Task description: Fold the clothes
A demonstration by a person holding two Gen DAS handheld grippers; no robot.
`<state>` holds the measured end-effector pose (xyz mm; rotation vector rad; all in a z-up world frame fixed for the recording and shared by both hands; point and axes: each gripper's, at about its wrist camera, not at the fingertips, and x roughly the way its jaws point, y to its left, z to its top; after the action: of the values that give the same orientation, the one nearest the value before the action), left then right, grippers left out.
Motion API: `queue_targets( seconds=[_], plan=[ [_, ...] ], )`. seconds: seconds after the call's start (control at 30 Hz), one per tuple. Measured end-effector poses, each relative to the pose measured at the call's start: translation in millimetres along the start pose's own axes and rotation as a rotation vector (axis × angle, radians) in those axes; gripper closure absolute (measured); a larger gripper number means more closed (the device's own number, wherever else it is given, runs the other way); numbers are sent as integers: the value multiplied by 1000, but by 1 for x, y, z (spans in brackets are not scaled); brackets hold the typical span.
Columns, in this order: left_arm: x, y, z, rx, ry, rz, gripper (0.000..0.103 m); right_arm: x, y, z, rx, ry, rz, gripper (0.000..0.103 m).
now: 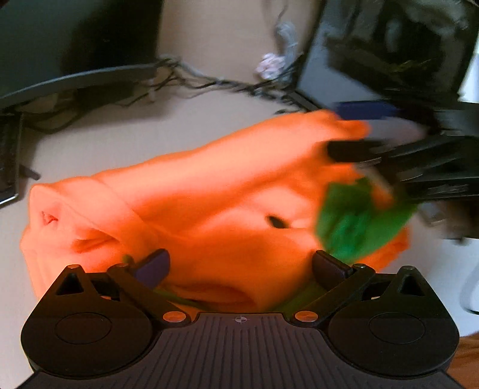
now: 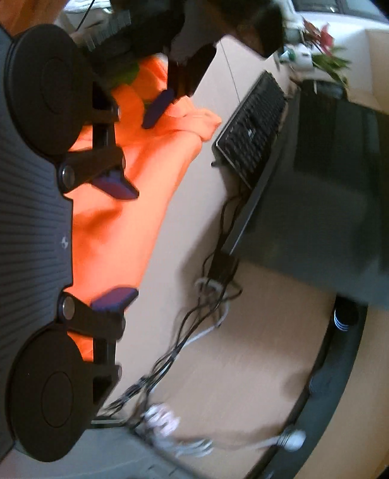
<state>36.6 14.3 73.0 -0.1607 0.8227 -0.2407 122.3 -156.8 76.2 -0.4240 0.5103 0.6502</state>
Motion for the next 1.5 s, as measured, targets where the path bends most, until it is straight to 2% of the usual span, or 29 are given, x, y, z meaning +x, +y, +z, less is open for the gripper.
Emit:
queue_targets(
  seconds=[0.13, 0.2, 0.27, 0.3, 0.33, 0.43, 0.5, 0.57, 0.67, 0.73, 0.77, 0.8, 0.83, 0.9, 0.93, 1.0, 1.07, 1.2, 1.27, 1.4, 1.5],
  plan=[
    [-21, -2, -9, 26, 1, -133, 0, 37, -17, 13, 150, 30, 80, 37],
    [-15, 0, -14, 34, 20, -107, 0, 45, -22, 1, 243, 88, 136, 42],
    [-6, 11, -19, -4, 49, -32, 0, 51, -23, -13, 317, 145, 183, 42],
    [-2, 17, -22, -32, 61, 5, 0, 50, -17, -25, 312, 168, 184, 42],
    [-4, 23, -22, -53, 48, 8, 0, 45, -10, -37, 292, 171, 176, 42],
    [-15, 31, -19, -79, 44, 14, 0, 26, 12, -58, 209, 119, 119, 42],
    [-32, 26, -18, -23, 51, -30, 0, 21, 18, -64, 200, 100, 93, 41],
    [-55, 19, -15, 36, 29, -139, 0, 18, 20, -66, 203, 85, 76, 41],
    [-92, 13, -3, 81, -112, -305, 0, 19, 30, -65, 182, 68, 34, 39],
    [-99, 15, 10, 59, -206, -312, 0, 17, 32, -62, 173, 62, 14, 38],
    [-100, 16, 16, 47, -247, -312, 0, 12, 29, -60, 182, 60, 12, 36],
    [-90, 18, 21, 25, -244, -281, 0, 8, 26, -58, 190, 59, 10, 32],
    [-75, 24, 22, -3, -205, -240, 0, 4, 23, -56, 199, 57, 7, 29],
    [-42, 37, 20, -62, -114, -186, 0, 3, 17, -58, 205, 66, -19, 7],
    [-29, 46, 14, -89, -72, -182, 0, 5, 14, -60, 205, 74, -37, 0],
    [-6, 62, 0, -156, -4, -173, 0, 8, 9, -65, 207, 89, -73, 0],
    [-1, 72, -13, -216, -15, -182, 0, 11, 3, -70, 208, 104, -110, 0],
    [-2, 70, -15, -281, -34, -167, 0, 17, -7, -81, 210, 134, -182, 0],
    [4, 63, -10, -287, -29, -116, 0, 20, -13, -84, 222, 145, -209, 0],
    [9, 43, -9, -243, -12, -27, 0, 26, -28, -80, 352, 137, -180, 0],
    [10, 36, -12, -218, -34, -9, 0, 31, -39, -77, 449, 131, -157, 0]
  ],
)
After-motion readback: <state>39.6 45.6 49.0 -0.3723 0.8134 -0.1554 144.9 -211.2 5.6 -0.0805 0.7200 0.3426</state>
